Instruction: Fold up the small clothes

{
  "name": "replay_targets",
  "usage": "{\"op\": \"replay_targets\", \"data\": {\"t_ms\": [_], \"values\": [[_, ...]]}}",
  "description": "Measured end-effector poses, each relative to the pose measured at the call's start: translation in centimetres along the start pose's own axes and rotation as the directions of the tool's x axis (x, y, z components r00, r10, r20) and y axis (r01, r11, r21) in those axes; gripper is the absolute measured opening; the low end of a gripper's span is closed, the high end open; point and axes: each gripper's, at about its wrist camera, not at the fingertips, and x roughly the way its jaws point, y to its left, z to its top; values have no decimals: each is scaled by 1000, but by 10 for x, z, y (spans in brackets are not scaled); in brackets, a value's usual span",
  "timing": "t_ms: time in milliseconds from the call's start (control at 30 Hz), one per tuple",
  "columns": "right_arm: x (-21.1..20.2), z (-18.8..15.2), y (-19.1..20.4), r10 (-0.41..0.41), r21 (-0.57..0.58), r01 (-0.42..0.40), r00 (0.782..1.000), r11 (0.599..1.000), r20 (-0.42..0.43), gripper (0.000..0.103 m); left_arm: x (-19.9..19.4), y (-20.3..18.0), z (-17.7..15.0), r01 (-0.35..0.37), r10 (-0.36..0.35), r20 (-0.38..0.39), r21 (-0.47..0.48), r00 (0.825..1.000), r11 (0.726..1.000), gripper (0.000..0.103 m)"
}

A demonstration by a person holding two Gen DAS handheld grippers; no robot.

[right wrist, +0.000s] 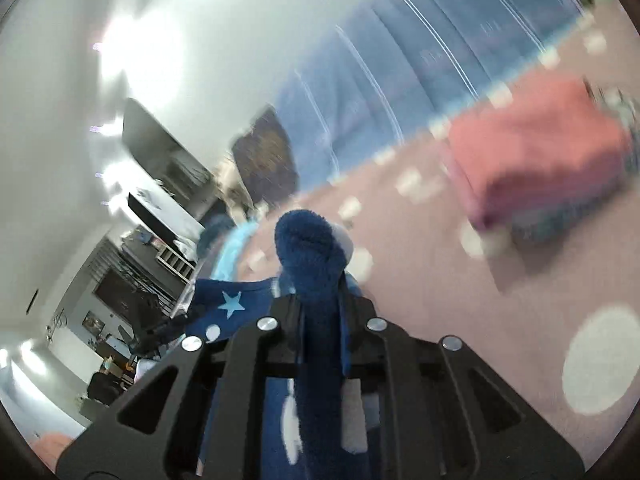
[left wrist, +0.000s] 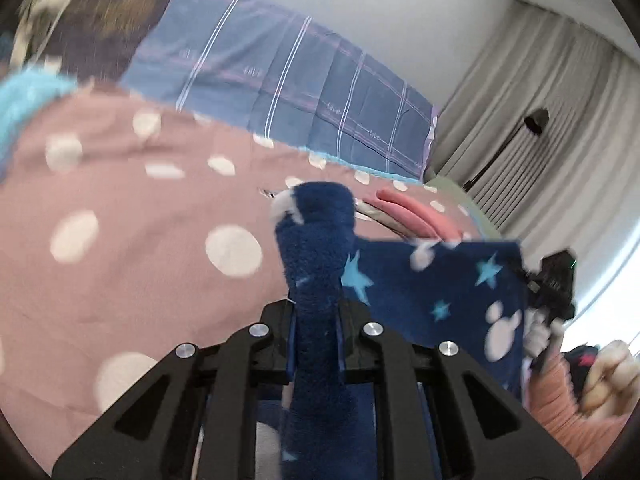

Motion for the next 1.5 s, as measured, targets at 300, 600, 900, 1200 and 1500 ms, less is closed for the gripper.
{"op": "replay_targets", "data": {"t_ms": [300,600,900,1200,1500], "values": [[74,-34,-66,-345,37,363,908,931,-236,29,67,66,-37,-172,147,-204,-113,968,979,34],[-35,-57,-18,-361,-7,362,928,932,-94,40,-42,-14,-57,-94,94,-20,-5,995,996,55],[-79,-175,7,-239,30,250,950,968,-199,41,-14,-73,-132,-301,340,-159,224,927,927,58],[-110,-197,10,-174,55,185,971,981,-167,41,-11,-223,-115,-35,91,-117,412,989,910,59],[-136,-168,-18,-452,21,456,887,890,-92,27,98,-343,-178,257,-42,-411,485,911,836,59]]}}
